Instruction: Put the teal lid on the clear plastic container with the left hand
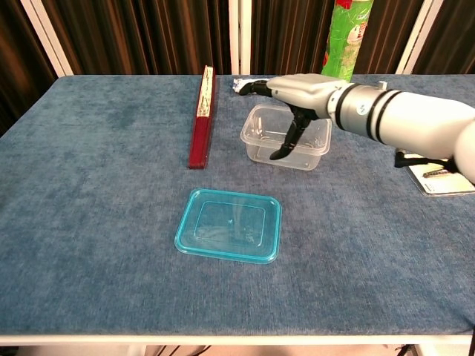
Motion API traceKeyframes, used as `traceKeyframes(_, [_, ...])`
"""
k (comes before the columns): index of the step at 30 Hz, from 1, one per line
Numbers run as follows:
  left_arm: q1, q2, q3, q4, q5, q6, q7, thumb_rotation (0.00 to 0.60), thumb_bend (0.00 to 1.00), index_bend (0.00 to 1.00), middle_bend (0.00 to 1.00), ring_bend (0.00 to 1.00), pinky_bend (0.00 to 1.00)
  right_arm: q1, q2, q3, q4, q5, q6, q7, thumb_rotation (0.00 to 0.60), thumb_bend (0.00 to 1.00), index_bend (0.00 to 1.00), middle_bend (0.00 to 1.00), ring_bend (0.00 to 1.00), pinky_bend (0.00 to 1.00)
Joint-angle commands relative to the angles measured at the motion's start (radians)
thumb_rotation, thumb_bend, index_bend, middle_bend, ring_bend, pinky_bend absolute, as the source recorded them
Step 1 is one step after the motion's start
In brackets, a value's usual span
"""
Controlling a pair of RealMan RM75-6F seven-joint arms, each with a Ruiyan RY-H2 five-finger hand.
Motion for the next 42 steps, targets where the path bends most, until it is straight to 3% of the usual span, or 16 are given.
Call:
traceKeyframes(1, [-0.002,0.002,-0.001,0.000,-0.001,-0.003,-0.001,0.600,0.03,0.16,0.08,0.00,0.00,0.036,-0.035,0.016,0.050,0.039,-0.025,-0.007,0.600,0.03,0.00,0.00,0.00,0.00])
traceKeyframes(5, [-0.015,0.018,0.004,-0.008,0.023,-0.013,-0.009,0.600,0.03,0.16,0.08,0.00,0.00,0.032,-0.021,0.001,0.030,0.034,-0.008,0.001,0.600,0.03,0.00,0.00,0.00,0.00])
traceKeyframes(8, [-0.043,0.041,0.014,-0.019,0.070,-0.037,-0.025,0.600,0.03,0.16,0.08,0.00,0.00,-0.020,0.039,-0.023,-0.061,-0.006,0.067,0.034,0.600,0.03,0.00,0.00,0.00,0.00])
traceKeyframes(16, [-0.168,0.110,0.032,-0.122,0.240,-0.132,-0.019,0.600,0.03,0.16,0.08,0.00,0.00,-0.262,0.350,-0.101,-0.404,-0.130,0.377,0.113,0.600,0.03,0.00,0.00,0.00,0.00])
traceKeyframes(20, [-0.251,0.124,0.028,-0.197,0.323,-0.198,0.006,0.600,0.03,0.16,0.08,0.00,0.00,-0.376,0.482,-0.132,-0.503,-0.148,0.512,0.113,0.600,0.03,0.00,0.00,0.00,0.00])
traceKeyframes(24, [-0.328,0.124,0.012,-0.279,0.327,-0.308,0.097,0.600,0.03,0.15,0.08,0.00,0.00,-0.479,0.577,-0.162,-0.574,-0.165,0.636,0.098,0.600,0.03,0.00,0.00,0.00,0.00])
traceKeyframes(30, [-0.426,0.066,-0.029,-0.384,0.137,-0.514,0.262,0.600,0.03,0.03,0.03,0.00,0.00,-0.606,0.660,-0.201,-0.609,-0.178,0.771,0.119,0.600,0.03,0.00,0.00,0.00,0.00])
traceKeyframes(35, [-0.520,-0.058,-0.058,-0.369,-0.136,-0.642,0.504,0.600,0.03,0.00,0.00,0.00,0.00,-0.667,0.681,-0.211,-0.597,-0.186,0.829,0.153,0.600,0.03,0.00,0.00,0.00,0.00])
traceKeyframes(38, [-0.585,-0.131,-0.060,-0.357,-0.326,-0.664,0.632,0.600,0.03,0.00,0.00,0.00,0.00,-0.680,0.682,-0.213,-0.579,-0.190,0.828,0.180,0.600,0.03,0.00,0.00,0.00,0.00])
traceKeyframes(42, [-0.672,-0.207,-0.030,-0.369,-0.571,-0.606,0.820,0.600,0.03,0.00,0.00,0.00,0.00,-0.685,0.674,-0.216,-0.559,-0.202,0.818,0.196,0.600,0.03,0.00,0.00,0.00,0.00])
